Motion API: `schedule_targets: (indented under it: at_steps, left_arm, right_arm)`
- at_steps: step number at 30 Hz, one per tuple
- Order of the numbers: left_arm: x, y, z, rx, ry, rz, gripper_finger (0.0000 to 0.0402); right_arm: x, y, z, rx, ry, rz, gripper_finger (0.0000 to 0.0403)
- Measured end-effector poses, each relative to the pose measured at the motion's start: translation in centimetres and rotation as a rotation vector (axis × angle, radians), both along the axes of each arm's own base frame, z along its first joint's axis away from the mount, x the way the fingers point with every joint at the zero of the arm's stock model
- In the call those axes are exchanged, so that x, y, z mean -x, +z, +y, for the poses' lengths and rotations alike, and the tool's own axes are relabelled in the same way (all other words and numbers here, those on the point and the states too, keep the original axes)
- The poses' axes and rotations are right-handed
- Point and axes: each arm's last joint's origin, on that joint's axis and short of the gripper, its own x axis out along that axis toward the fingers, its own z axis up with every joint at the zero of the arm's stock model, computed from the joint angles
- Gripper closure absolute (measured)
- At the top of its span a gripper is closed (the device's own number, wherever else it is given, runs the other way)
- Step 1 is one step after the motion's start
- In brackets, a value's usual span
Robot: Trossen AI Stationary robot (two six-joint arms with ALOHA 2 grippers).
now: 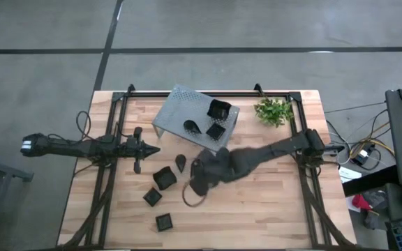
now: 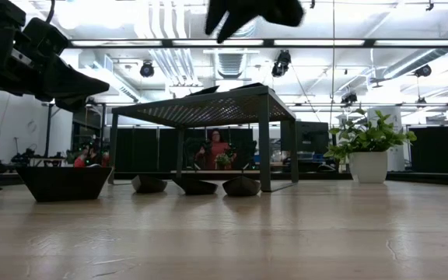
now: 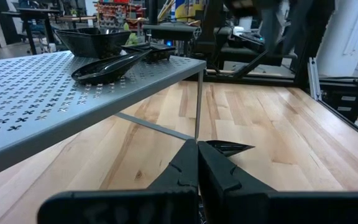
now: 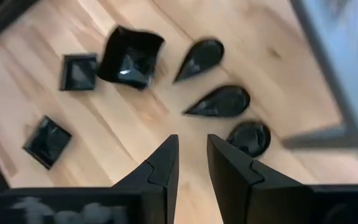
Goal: Pick & Place Mini shaped plates
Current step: Stack the right drop shaped plate into the drop shaped plate on the shelf
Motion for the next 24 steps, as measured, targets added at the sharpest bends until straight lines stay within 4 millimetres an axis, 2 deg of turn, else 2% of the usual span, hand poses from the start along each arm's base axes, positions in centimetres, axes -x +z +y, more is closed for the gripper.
schedule_targets:
  at_steps: [4, 10, 19, 24]
  left_arm:
    - [0.0, 0.0, 0.0, 0.0, 0.0, 0.0, 0.0401]
    - [0.0, 0.0, 0.0, 0.0, 0.0, 0.0, 0.0401]
    - [0.0, 0.0, 0.0, 0.0, 0.0, 0.0, 0.0401]
    - [0.0, 0.0, 0.0, 0.0, 0.0, 0.0, 0.0401]
  right_arm:
    - [0.9, -2.9, 2.1, -0.024, -0.104, 0.005, 0.0321]
    - [1.7, -7.4, 3.6, -0.087, -0.265, -0.048, 0.0329]
    - [2.4, -12.4, 3.8, -0.243, -0.467, -0.158, 0.0328]
    - [3.7, -14.8, 3.3, -0.261, -0.553, -0.136, 0.0334]
